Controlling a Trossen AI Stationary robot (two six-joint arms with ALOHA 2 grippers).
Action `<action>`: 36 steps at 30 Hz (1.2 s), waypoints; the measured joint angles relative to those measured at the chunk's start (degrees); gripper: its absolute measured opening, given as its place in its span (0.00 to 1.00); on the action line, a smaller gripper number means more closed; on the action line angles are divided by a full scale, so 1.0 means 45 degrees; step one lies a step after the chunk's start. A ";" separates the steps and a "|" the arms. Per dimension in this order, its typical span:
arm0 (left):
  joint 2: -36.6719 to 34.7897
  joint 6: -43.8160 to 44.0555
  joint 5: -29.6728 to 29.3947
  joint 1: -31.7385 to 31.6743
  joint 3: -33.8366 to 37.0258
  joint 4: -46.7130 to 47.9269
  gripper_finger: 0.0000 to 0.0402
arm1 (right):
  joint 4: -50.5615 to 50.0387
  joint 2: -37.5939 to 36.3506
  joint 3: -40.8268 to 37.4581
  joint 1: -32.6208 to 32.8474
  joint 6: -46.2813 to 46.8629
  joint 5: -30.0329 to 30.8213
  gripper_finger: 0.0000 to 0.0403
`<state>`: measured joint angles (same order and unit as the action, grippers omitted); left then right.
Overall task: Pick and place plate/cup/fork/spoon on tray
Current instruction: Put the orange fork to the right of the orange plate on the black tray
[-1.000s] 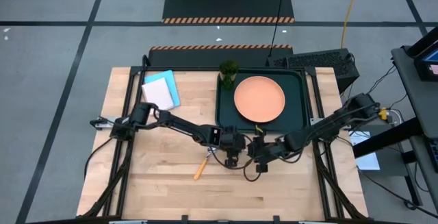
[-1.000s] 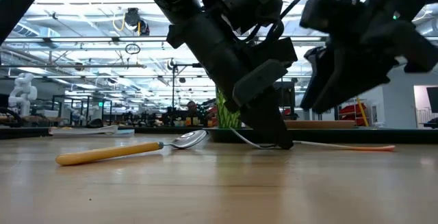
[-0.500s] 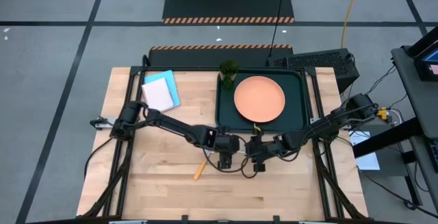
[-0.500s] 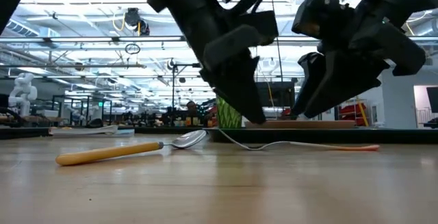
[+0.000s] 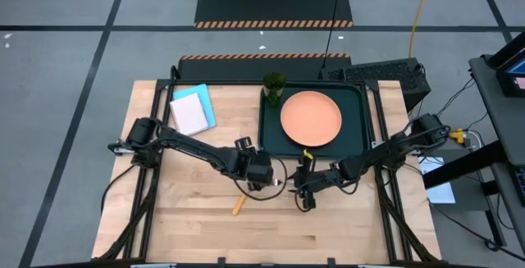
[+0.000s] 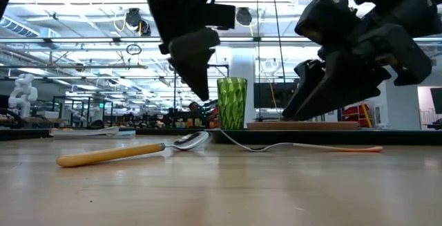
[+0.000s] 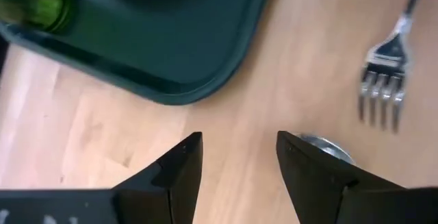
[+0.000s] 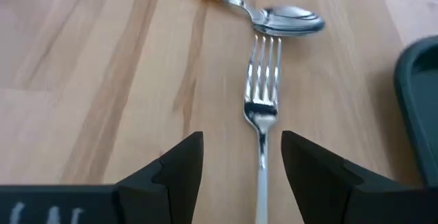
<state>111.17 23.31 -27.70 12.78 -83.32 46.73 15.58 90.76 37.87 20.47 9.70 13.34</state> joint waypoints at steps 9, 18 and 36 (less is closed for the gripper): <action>-0.0164 0.0587 -0.0679 -0.0200 0.1108 0.0142 0.48 | 0.0773 0.1561 0.0010 -0.0483 0.0048 -0.0026 0.46; -0.0159 0.1280 -0.0748 -0.0724 0.1920 0.0140 0.48 | 0.0814 0.2001 0.0053 -0.1242 0.0725 -0.0985 0.29; -0.0159 0.1681 -0.0719 -0.0220 0.1920 0.0315 0.48 | -0.2570 -0.1589 0.0000 -0.1332 0.1015 0.0781 0.01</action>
<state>110.45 30.87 -30.94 11.79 -74.67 48.15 4.02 83.61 37.87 14.47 14.27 16.86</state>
